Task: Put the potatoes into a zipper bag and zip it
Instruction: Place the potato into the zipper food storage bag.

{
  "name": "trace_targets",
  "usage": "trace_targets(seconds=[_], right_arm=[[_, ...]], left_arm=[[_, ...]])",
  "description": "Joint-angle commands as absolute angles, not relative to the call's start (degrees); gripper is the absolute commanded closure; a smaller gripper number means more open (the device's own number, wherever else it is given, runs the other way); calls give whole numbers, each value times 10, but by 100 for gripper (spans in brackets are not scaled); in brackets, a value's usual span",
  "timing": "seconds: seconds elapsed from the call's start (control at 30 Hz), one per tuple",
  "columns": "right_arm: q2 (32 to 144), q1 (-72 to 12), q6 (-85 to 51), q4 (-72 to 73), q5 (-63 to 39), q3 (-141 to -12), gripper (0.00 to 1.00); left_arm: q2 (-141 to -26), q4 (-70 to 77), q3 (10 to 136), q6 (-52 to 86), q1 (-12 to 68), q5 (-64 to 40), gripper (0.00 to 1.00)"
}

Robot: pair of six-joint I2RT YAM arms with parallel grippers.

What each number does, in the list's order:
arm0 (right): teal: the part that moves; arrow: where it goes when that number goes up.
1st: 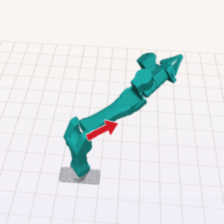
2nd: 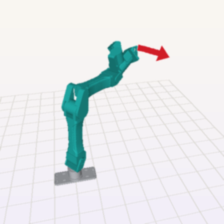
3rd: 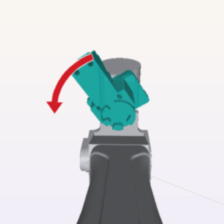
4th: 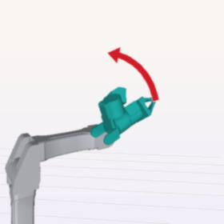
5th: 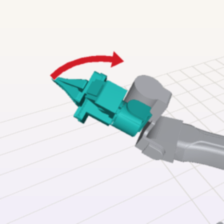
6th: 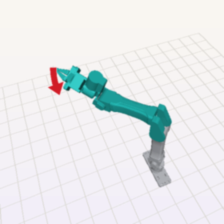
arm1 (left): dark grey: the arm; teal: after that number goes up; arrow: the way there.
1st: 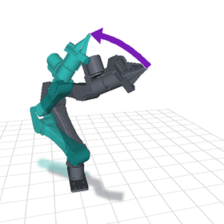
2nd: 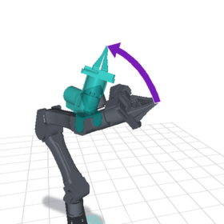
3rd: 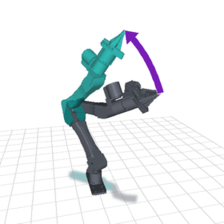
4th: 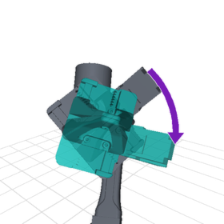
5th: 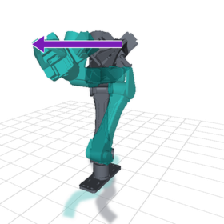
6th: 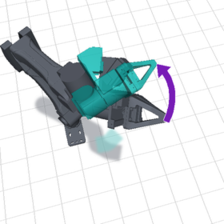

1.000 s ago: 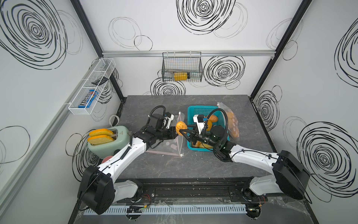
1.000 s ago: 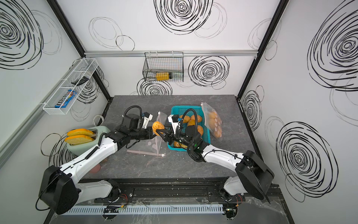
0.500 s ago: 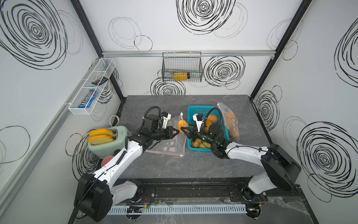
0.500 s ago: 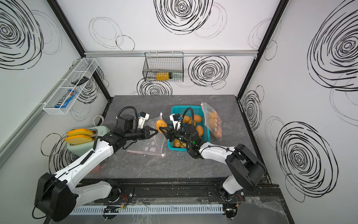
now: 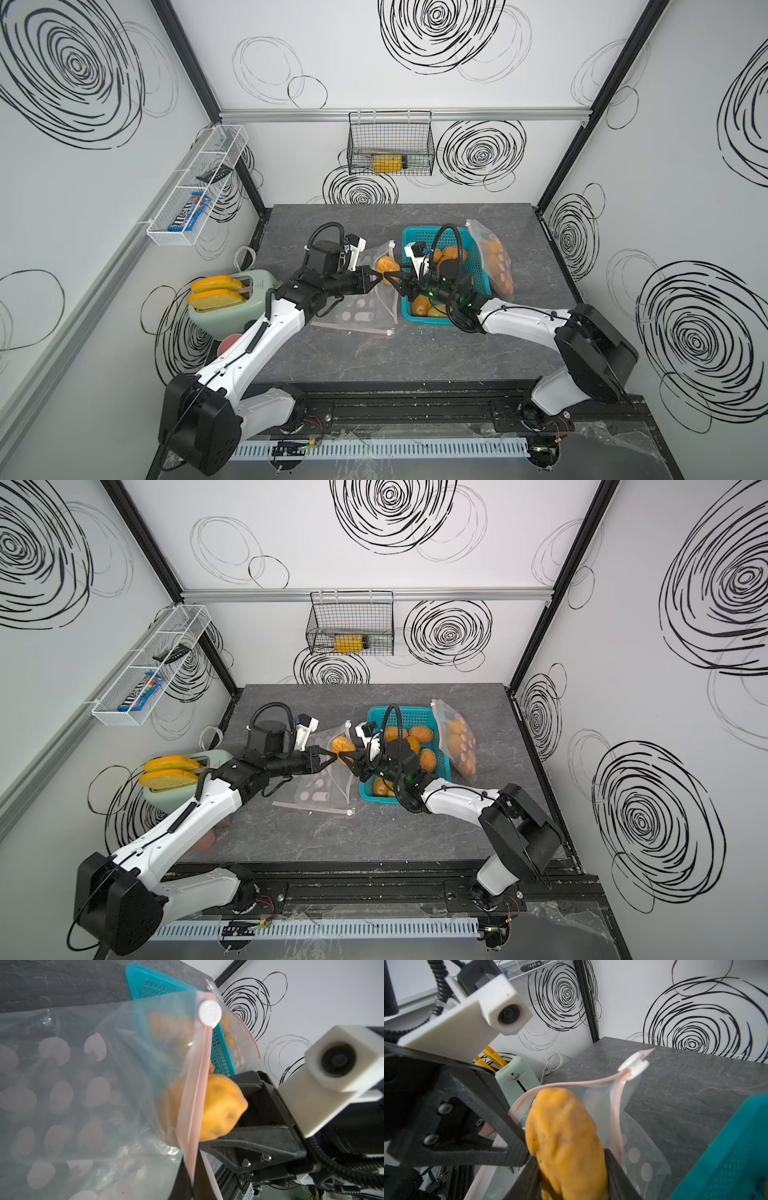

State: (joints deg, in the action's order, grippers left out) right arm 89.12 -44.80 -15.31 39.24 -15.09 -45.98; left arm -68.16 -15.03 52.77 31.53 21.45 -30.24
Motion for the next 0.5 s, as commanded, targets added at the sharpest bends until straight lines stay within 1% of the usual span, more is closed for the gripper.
trace_targets(seconds=[0.0,0.17,0.47], right_arm=[[909,-456,-114,341,-155,-484,64],[915,-459,-112,316,-154,-500,61],[937,-458,-140,288,-181,-529,55]], left_arm=[[-691,-146,558,293,211,-289,100],[-698,-178,572,262,211,-246,100],[-707,-181,559,205,220,-242,100]])
